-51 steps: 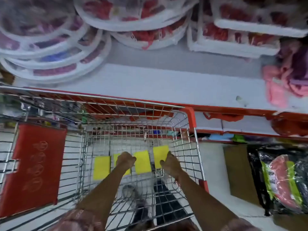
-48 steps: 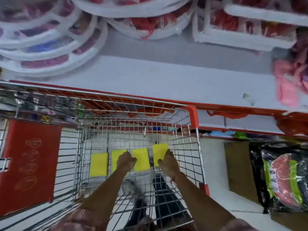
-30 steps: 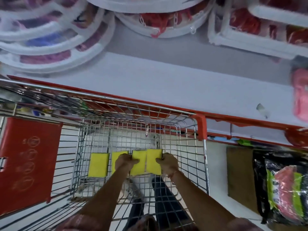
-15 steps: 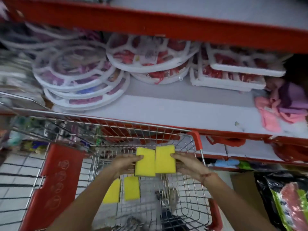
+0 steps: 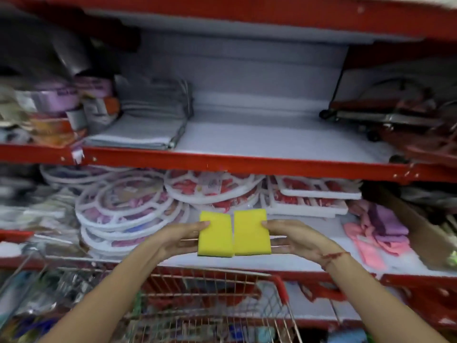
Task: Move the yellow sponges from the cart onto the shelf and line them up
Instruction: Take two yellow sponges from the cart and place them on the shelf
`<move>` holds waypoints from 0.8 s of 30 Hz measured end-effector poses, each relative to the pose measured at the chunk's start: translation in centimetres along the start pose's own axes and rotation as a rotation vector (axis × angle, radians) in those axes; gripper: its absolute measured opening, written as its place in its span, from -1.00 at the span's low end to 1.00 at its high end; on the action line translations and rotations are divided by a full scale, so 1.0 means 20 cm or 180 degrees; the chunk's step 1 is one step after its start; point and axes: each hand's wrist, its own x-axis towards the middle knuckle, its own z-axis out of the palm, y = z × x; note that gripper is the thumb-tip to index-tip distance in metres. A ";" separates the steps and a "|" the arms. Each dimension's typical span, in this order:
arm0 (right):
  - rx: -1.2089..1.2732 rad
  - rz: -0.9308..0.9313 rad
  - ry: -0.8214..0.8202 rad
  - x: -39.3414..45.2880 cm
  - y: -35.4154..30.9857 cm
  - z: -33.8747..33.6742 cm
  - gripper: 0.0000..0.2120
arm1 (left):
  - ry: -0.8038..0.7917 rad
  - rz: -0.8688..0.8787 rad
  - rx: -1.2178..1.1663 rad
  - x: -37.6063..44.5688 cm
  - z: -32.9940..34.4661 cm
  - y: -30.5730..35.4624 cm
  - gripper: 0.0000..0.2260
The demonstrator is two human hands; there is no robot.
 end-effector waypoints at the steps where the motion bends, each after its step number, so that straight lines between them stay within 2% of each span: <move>1: -0.0032 -0.0085 0.0022 -0.01 -0.07 -0.01 -0.75 | -0.0029 0.0097 0.0013 -0.01 0.01 0.07 -0.46; 3: -0.0077 -0.0230 0.0044 -0.03 -0.21 -0.03 -0.77 | -0.0092 0.0273 0.0074 -0.02 0.03 0.21 -0.35; 6: -0.0210 -0.0447 0.0116 -0.04 -0.44 -0.08 -0.71 | -0.0086 0.0548 0.0194 -0.05 0.09 0.43 -0.51; 9: -0.0208 -0.0630 0.0154 -0.02 -0.62 -0.14 -0.81 | -0.0018 0.0735 0.0151 -0.06 0.14 0.62 -0.63; 14: -0.0044 -0.0867 0.0416 0.10 -0.86 -0.23 -0.81 | 0.0037 0.0880 0.0095 0.01 0.22 0.90 -0.77; 24: -0.0159 -0.0493 0.0584 0.47 -0.95 -0.40 -0.80 | 0.0347 0.0632 0.0205 0.37 0.25 1.11 -0.76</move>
